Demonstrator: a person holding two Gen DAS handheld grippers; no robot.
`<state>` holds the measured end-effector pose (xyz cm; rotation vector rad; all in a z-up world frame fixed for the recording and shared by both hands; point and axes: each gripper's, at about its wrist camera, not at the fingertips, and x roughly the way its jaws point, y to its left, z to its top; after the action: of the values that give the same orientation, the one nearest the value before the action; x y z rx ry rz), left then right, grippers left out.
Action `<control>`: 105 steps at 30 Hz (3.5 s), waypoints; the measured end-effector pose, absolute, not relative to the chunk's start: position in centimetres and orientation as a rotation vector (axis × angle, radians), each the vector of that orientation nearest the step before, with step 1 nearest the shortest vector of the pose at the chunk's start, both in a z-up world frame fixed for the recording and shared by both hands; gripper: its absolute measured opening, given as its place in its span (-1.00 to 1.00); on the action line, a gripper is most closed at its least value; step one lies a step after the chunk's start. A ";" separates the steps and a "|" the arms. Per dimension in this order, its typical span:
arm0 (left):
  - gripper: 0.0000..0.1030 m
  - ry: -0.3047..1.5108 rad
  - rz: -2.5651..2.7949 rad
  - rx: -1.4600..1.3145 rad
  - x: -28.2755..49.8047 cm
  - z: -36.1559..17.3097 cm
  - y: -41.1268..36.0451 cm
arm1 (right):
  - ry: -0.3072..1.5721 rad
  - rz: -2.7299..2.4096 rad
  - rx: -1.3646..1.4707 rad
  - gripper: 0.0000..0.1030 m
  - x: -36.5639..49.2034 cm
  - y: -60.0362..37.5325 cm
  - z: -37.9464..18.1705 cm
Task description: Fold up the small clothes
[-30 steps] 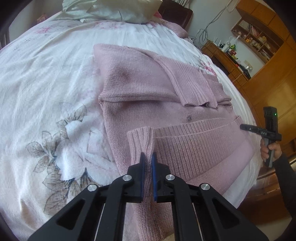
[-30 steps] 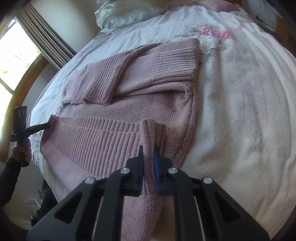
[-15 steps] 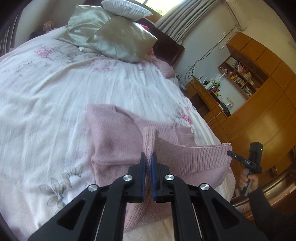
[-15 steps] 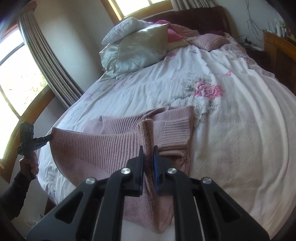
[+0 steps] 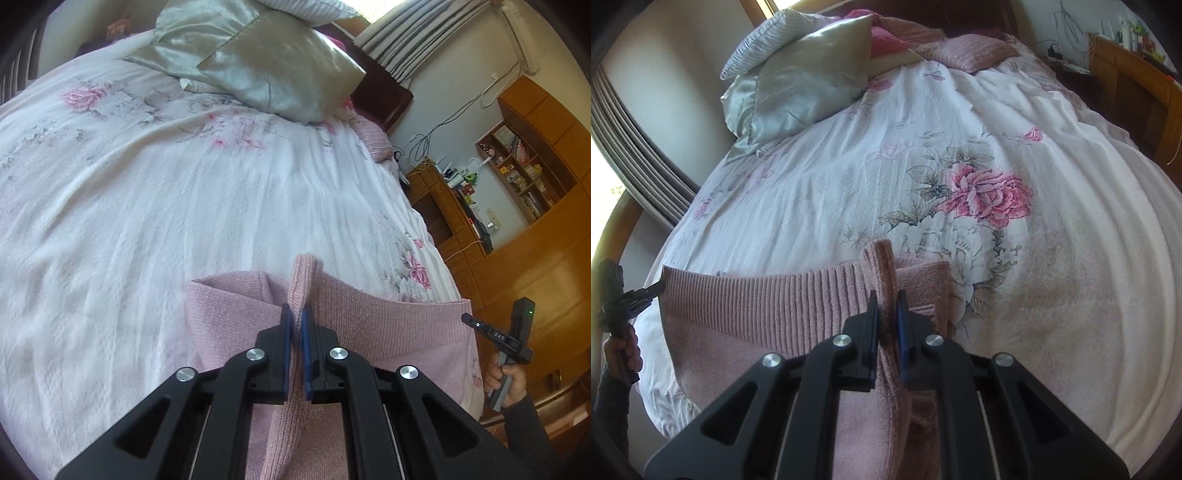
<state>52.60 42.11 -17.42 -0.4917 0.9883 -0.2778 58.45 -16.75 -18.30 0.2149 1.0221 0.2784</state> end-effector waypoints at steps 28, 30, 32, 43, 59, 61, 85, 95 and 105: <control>-0.91 1.081 -0.194 -0.601 60.6 -24.2 45.1 | 1.104 0.169 0.197 -0.86 66.0 -15.5 -23.9; -0.91 1.098 -0.184 -0.600 60.8 -25.3 45.1 | 1.113 0.163 0.205 -0.86 66.4 -15.5 -24.8; -0.90 1.138 -0.167 -0.574 60.9 -26.4 44.7 | 1.134 0.159 0.217 -0.78 66.7 -15.6 -25.9; -0.78 1.012 -0.366 -0.450 56.4 -21.1 39.1 | 1.010 0.278 0.272 -0.39 62.0 -15.1 -23.8; -0.38 1.078 -0.449 -0.373 47.3 -23.2 36.6 | 1.047 0.411 0.352 -0.60 52.5 -15.4 -25.3; -0.57 1.129 -0.396 -0.407 47.3 -26.4 37.5 | 1.075 0.376 0.352 -0.90 52.7 -15.7 -27.3; -0.16 1.152 -0.435 -0.524 38.5 -25.8 38.2 | 1.127 0.300 0.440 -0.94 41.7 -19.0 -26.5; 0.58 1.163 -0.356 -0.782 37.9 -23.9 48.8 | 0.900 0.264 -0.232 0.04 29.0 -4.9 -18.7; 0.59 1.194 -0.388 -0.898 47.8 -27.3 47.6 | 0.688 0.392 -0.759 0.28 26.6 15.9 -24.2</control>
<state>47.83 47.56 -27.32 -0.8976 1.1944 -0.3883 26.64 15.85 -24.22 -0.7591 0.6879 0.3923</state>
